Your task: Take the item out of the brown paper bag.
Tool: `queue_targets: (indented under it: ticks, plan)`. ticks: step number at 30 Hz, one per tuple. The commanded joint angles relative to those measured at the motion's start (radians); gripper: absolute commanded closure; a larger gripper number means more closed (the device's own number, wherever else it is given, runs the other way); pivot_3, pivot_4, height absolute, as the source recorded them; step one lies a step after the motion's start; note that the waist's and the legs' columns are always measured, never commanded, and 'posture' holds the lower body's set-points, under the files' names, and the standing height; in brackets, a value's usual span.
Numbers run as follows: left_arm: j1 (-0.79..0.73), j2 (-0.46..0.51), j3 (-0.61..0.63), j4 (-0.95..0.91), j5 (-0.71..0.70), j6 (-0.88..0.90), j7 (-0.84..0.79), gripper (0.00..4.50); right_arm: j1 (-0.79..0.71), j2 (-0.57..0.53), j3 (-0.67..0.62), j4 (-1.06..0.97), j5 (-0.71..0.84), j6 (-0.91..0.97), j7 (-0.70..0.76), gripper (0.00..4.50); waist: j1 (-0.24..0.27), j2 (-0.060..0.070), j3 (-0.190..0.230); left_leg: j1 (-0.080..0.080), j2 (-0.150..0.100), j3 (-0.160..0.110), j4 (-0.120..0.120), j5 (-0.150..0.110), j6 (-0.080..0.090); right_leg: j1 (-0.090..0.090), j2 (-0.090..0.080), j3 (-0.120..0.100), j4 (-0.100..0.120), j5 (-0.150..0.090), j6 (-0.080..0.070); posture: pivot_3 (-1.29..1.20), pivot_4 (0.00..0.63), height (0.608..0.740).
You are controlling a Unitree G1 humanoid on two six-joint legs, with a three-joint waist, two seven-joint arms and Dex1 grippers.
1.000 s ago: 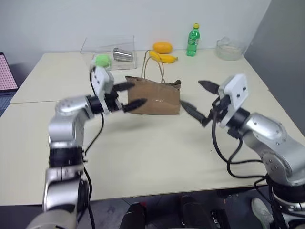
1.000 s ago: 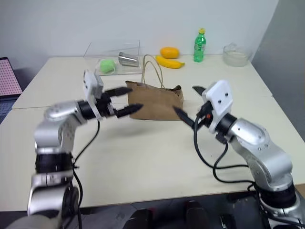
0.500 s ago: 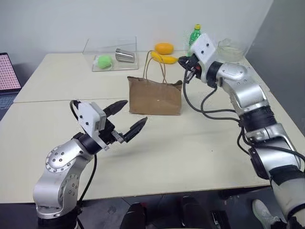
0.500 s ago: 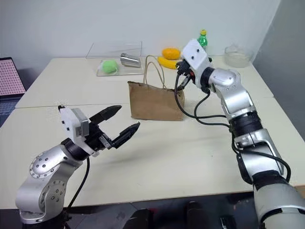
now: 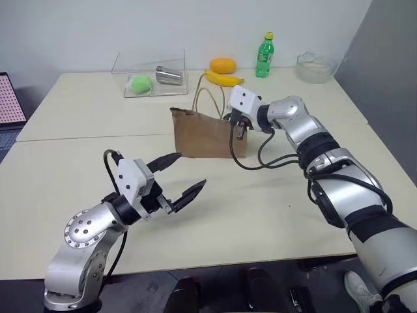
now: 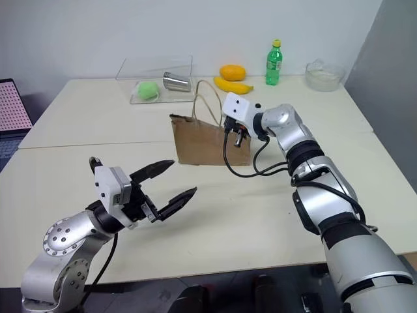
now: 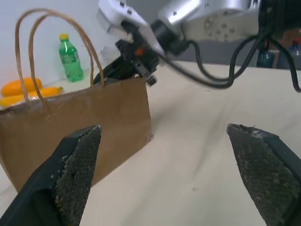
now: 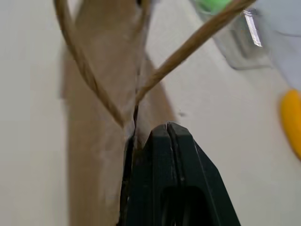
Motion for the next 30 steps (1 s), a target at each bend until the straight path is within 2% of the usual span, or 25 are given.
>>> queue_targets:
  ticks: [1, 8, 12, 14, 18, 21, 22, 26, 28, 30]
  plan:
    - [0.025, 0.029, 0.012, -0.017, 0.0, -0.062, -0.025, 0.0, 0.039, -0.03, -0.017, -0.14, 0.036, 0.041, 0.159, 4.49, 0.0, 0.0, 0.0, 0.0, 0.0, 0.0, 0.0, 0.0, 0.0, 0.0, 0.0, 0.0, 0.0, 0.0, 0.0, 0.0, 0.15, 0.74]
    - [0.158, 0.103, 0.076, -0.032, -0.011, -0.13, -0.085, 0.0, 0.271, -0.113, 0.027, -0.576, 0.07, 0.199, 0.336, 4.49, 0.003, 0.001, 0.0, 0.0, 0.0, -0.001, 0.0, 0.0, 0.0, 0.0, 0.0, -0.001, -0.001, 0.0, 0.0, 0.0, 0.15, 0.74]
    - [0.219, 0.156, 0.119, -0.036, -0.03, -0.215, -0.181, 0.0, 0.363, -0.134, 0.013, -0.785, 0.1, 0.256, 0.329, 4.49, 0.003, 0.002, 0.001, 0.0, 0.001, -0.001, 0.0, 0.0, 0.0, 0.0, 0.0, -0.001, -0.001, 0.0, 0.0, 0.0, 0.15, 0.74]
    - [0.221, 0.179, 0.131, -0.019, -0.032, -0.257, -0.222, 0.0, 0.397, -0.144, -0.009, -0.87, 0.122, 0.281, 0.314, 4.49, 0.004, 0.002, 0.001, 0.0, 0.001, -0.001, 0.0, 0.0, 0.0, 0.0, 0.0, -0.001, -0.001, 0.0, 0.0, 0.0, 0.15, 0.74]
    - [0.056, 0.227, 0.107, 0.134, 0.013, -0.341, -0.258, 0.0, 0.5, -0.162, -0.106, -1.092, 0.195, 0.375, 0.212, 4.49, 0.02, 0.002, 0.001, 0.0, 0.001, -0.002, 0.0, 0.0, 0.0, 0.001, 0.0, -0.003, -0.002, 0.0, 0.0, 0.0, 0.15, 0.74]
    - [-0.141, 0.277, 0.032, 0.331, 0.103, -0.481, -0.335, 0.0, 0.636, -0.192, -0.183, -1.307, 0.267, 0.521, 0.136, 3.9, 0.041, 0.002, 0.0, -0.002, 0.0, -0.005, 0.001, 0.0, 0.0, 0.002, 0.0, -0.005, -0.003, 0.0, 0.0, 0.0, 0.15, 0.74]
    - [-0.166, 0.282, 0.02, 0.365, 0.117, -0.513, -0.349, 0.0, 0.66, -0.199, -0.19, -1.346, 0.28, 0.552, 0.121, 3.59, 0.044, 0.002, 0.0, -0.002, 0.0, -0.005, 0.001, 0.0, 0.0, 0.002, 0.0, -0.005, -0.004, 0.0, 0.0, 0.0, 0.15, 0.74]
    - [-0.329, 0.283, -0.105, 0.621, 0.238, -0.828, -0.463, 0.0, 0.871, -0.225, -0.274, -1.616, 0.389, 0.734, 0.021, 2.2, 0.047, 0.002, 0.0, -0.004, 0.0, -0.003, -0.002, 0.0, 0.0, 0.001, -0.001, -0.004, -0.009, 0.0, 0.0, 0.0, 0.15, 0.74]
    - [-0.385, 0.278, -0.161, 0.716, 0.254, -0.957, -0.523, 0.0, 0.97, -0.246, -0.297, -1.744, 0.447, 0.825, -0.015, 1.44, 0.051, 0.002, 0.0, -0.005, 0.0, -0.004, -0.003, 0.0, 0.0, 0.0, 0.0, -0.006, -0.011, 0.0, 0.0, 0.0, 0.15, 0.74]
    - [-0.429, 0.279, -0.199, 0.802, 0.246, -1.045, -0.572, 0.0, 1.066, -0.273, -0.303, -1.84, 0.474, 0.885, -0.054, 1.44, 0.048, 0.003, 0.0, -0.006, 0.0, -0.004, -0.004, 0.0, 0.0, 0.0, 0.0, -0.006, -0.012, 0.0, 0.0, 0.0, 0.15, 0.74]
